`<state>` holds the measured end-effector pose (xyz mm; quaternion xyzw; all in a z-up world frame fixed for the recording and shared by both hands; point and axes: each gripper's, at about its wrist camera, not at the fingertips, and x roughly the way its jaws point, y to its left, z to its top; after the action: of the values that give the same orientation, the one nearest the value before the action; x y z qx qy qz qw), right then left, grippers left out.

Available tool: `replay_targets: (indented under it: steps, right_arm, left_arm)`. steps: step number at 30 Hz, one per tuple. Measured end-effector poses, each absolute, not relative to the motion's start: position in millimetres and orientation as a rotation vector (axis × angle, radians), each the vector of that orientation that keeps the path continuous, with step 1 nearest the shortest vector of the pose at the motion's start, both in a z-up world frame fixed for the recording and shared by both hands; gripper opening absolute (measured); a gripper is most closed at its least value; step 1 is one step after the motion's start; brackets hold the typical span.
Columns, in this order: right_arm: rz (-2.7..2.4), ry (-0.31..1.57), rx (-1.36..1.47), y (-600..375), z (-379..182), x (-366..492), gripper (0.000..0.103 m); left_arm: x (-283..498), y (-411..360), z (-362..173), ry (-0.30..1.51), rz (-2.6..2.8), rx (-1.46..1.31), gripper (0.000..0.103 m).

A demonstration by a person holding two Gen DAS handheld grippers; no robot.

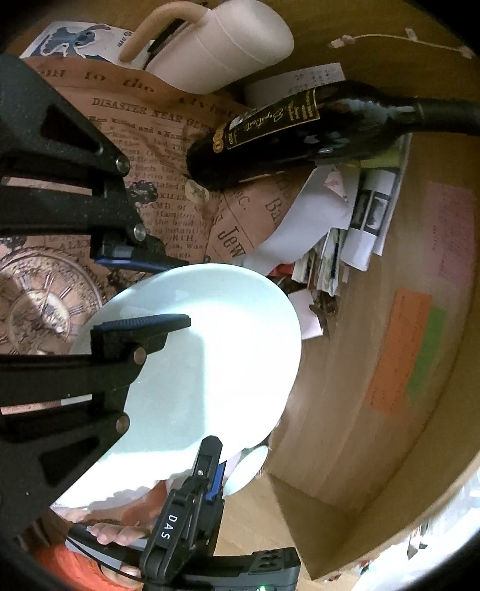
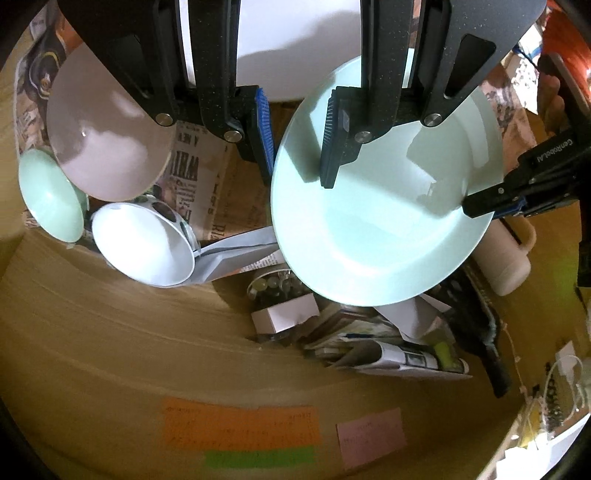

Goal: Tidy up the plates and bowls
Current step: 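Lift the mint green plate with the right gripper toward the plate stack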

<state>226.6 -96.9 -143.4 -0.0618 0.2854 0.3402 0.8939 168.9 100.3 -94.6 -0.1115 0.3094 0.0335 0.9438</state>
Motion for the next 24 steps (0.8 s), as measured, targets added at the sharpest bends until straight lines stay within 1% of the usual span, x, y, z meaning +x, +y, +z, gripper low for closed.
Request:
replay_targets:
  steps: [12, 24]
  right_arm:
    - [0.698, 0.542, -0.1, -128, -142, 192, 0.022]
    - [0.677, 0.524, -0.039, -160, -153, 173, 0.022]
  left_arm:
    - [141, 76, -89, 0.595, 0.032, -0.24, 0.021]
    - [129, 50, -95, 0.592, -0.023, -0.231, 0.021]
